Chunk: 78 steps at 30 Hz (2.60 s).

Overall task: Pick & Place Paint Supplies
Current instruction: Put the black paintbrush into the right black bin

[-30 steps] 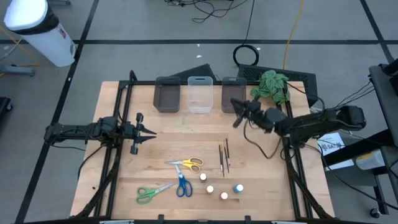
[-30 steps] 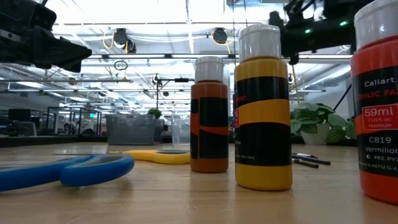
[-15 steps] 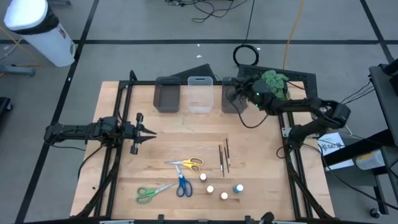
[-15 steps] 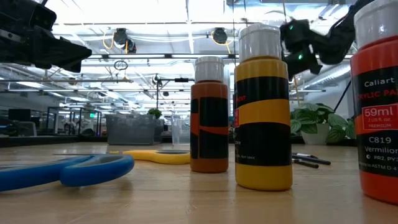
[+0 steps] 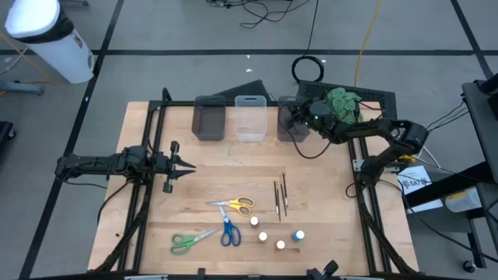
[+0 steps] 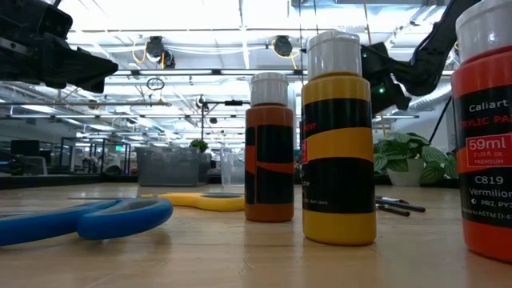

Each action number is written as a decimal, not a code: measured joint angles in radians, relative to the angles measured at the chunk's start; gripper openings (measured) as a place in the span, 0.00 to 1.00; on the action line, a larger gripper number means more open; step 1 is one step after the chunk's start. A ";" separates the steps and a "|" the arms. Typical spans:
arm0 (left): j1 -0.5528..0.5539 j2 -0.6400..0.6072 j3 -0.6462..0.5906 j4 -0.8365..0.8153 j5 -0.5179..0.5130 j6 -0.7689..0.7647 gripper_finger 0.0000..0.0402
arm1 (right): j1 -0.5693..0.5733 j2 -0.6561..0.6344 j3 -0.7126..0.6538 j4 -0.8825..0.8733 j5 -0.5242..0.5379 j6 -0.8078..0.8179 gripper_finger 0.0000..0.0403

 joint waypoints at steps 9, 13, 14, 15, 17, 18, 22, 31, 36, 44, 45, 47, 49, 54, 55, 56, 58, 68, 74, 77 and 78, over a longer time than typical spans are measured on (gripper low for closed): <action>0.000 0.000 0.000 0.000 0.000 0.000 0.18 | 0.046 -0.026 0.000 -0.007 -0.120 0.004 0.37; 0.000 0.000 0.000 0.000 0.000 0.000 0.18 | 0.124 -0.077 0.000 -0.009 -0.381 0.034 0.42; 0.000 0.000 0.000 0.000 0.000 0.000 0.18 | 0.151 -0.086 -0.001 -0.009 -0.453 0.044 0.43; 0.000 0.000 0.000 0.000 0.000 0.000 0.18 | 0.184 -0.093 0.000 -0.006 -0.507 0.051 0.43; 0.000 0.000 0.000 0.000 0.000 0.000 0.18 | 0.263 -0.096 0.000 -0.017 -0.574 0.054 0.43; 0.000 0.000 0.000 0.000 0.000 0.000 0.18 | 0.309 -0.095 -0.001 -0.037 -0.576 0.044 0.43; 0.000 0.000 0.000 0.000 0.000 0.000 0.18 | 0.501 -0.051 0.000 -0.149 -0.468 -0.046 0.41; 0.000 0.000 0.000 0.000 0.000 0.000 0.18 | 0.700 -0.006 -0.001 -0.480 -0.334 -0.033 0.38; 0.000 0.000 0.000 0.000 0.000 0.000 0.18 | 0.751 -0.006 -0.001 -0.608 -0.277 -0.004 0.38; 0.000 0.000 0.000 0.000 0.000 0.000 0.18 | 0.776 -0.008 0.001 -0.731 -0.101 0.040 0.36; 0.000 0.000 0.000 0.000 0.000 0.000 0.18 | 0.775 -0.009 0.002 -0.752 -0.095 0.052 0.36; 0.000 0.000 0.000 0.000 0.000 0.000 0.18 | 0.774 -0.015 0.003 -0.795 -0.069 0.076 0.36; 0.000 0.000 0.000 0.000 0.000 0.000 0.18 | 0.774 -0.024 0.003 -0.838 -0.043 0.095 0.36; 0.000 0.000 0.000 0.000 0.000 0.000 0.18 | 0.773 -0.078 0.001 -0.932 -0.023 0.168 0.36; 0.000 0.000 0.000 0.000 0.000 0.000 0.18 | 0.773 -0.096 0.000 -0.954 -0.026 0.182 0.36; 0.000 0.000 0.000 0.000 0.000 0.000 0.18 | 0.773 -0.117 -0.001 -0.977 -0.029 0.188 0.36; 0.000 0.000 0.000 0.000 0.000 0.000 0.18 | 0.776 -0.163 -0.005 -1.030 -0.034 0.196 0.35; 0.000 0.000 0.000 0.000 0.000 0.000 0.18 | 0.775 -0.401 -0.014 -1.153 -0.081 0.364 0.34; 0.000 0.000 0.000 0.000 0.000 0.000 0.18 | 0.783 -0.375 -0.121 -0.850 -0.239 0.344 0.32; 0.000 0.000 0.000 0.000 0.000 0.000 0.18 | 0.808 -0.312 -0.166 -0.736 -0.241 0.322 0.29; 0.000 0.000 0.000 -0.001 0.000 0.000 0.18 | 0.818 -0.288 -0.168 -0.724 -0.241 0.317 0.28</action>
